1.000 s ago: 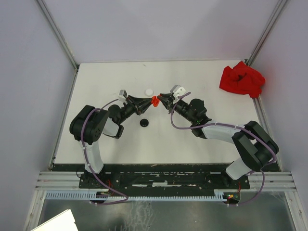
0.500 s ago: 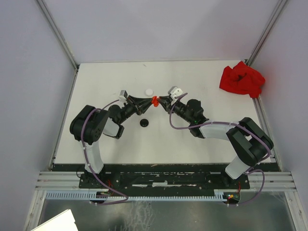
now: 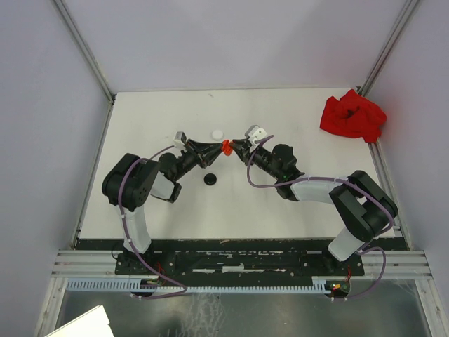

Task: Insert the wireless bluetooth earbuds into the charging case
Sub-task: Place the earbud in the charging case, then adjust the earbud with the charging case, then adjust the earbud at the center of the board.

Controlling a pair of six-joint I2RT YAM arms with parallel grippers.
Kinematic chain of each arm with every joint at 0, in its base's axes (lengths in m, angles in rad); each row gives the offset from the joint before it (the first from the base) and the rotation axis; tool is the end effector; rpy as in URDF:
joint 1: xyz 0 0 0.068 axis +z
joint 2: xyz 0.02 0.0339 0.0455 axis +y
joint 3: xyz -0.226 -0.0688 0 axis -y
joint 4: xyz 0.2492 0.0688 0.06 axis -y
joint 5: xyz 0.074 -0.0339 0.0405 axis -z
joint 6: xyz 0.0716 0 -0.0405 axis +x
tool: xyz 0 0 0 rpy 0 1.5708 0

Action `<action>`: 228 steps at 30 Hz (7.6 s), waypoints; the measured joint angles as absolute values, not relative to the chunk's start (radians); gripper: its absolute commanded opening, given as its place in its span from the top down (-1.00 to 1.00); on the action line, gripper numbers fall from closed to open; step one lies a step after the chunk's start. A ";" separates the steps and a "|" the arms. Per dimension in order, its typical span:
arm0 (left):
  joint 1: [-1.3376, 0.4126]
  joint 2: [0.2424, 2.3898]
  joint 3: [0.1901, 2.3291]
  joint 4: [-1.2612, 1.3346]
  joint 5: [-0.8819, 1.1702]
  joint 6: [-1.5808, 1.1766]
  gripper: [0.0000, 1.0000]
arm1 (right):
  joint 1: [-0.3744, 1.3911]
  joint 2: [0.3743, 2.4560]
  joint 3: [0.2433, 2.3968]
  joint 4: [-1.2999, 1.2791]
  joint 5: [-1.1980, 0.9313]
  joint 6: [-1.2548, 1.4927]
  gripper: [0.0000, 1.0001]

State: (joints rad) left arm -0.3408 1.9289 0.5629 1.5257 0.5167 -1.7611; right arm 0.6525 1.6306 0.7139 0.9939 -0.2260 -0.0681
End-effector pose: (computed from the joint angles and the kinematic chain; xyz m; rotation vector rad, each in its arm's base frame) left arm 0.3116 -0.1480 0.1150 -0.7219 1.6639 -1.9923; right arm 0.2891 0.2411 0.1889 -0.7091 1.3545 0.6372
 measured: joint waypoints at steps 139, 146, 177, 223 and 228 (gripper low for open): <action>-0.363 2.036 0.597 1.528 0.514 -1.805 0.94 | 0.686 1.661 1.281 -0.242 0.137 0.191 -0.68; -0.363 2.036 0.598 1.528 0.514 -1.805 0.94 | 0.687 1.674 1.290 -0.250 0.137 0.191 -0.69; -0.365 2.036 0.598 1.528 0.507 -1.806 0.94 | 0.687 1.690 1.327 -0.244 0.179 0.187 -0.70; -0.099 1.869 0.377 1.529 0.508 -1.805 0.94 | 0.611 2.258 1.735 -0.364 0.041 0.206 -0.66; -0.089 1.864 0.371 1.529 0.509 -1.805 0.94 | 0.607 2.266 1.738 -0.355 0.022 0.217 -0.66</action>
